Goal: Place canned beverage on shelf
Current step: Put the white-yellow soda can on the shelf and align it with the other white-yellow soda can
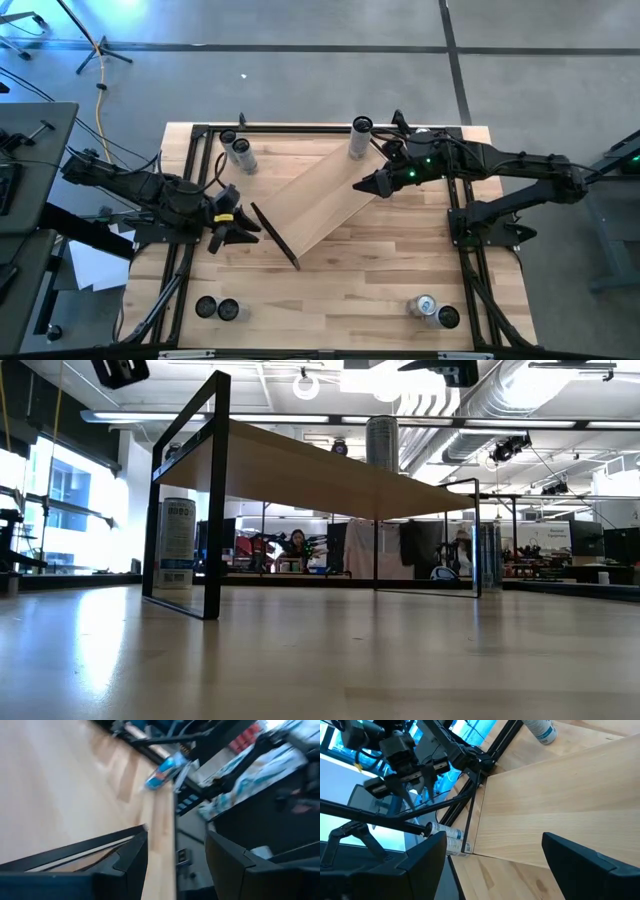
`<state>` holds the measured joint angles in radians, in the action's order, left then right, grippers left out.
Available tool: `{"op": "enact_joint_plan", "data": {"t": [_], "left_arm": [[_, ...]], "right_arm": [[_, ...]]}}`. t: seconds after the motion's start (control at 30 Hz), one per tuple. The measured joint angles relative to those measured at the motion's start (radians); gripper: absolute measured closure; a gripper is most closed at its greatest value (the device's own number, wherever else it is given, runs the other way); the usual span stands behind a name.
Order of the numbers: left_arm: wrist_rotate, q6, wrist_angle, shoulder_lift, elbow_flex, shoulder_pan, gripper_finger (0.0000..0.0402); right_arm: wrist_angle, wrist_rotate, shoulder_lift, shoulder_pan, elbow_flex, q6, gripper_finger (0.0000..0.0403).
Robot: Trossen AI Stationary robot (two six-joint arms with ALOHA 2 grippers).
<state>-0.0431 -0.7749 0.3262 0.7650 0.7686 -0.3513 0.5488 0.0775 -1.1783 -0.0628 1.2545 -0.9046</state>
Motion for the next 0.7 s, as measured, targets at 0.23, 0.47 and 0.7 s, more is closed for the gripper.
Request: {"op": "enact_joint_plan", "data": {"t": [0.23, 0.47, 0.7], "left_arm": [[-0.025, 0.004, 0.028, 0.093, 0.155, -0.075, 0.0234], [-0.100, -0.013, 0.348, 0.316, 0.500, -0.218, 0.0234], [-0.099, -0.203, 0.704, 0.523, 0.788, -0.385, 0.0234]], "right_arm": [[0.000, 0.002, 0.000, 0.000, 0.000, 0.086, 0.0091], [0.005, 0.052, 0.000, 0.000, 0.000, 0.233, 0.0091], [0.059, 0.104, 0.001, 0.000, 0.000, 0.353, 0.0091]]}}
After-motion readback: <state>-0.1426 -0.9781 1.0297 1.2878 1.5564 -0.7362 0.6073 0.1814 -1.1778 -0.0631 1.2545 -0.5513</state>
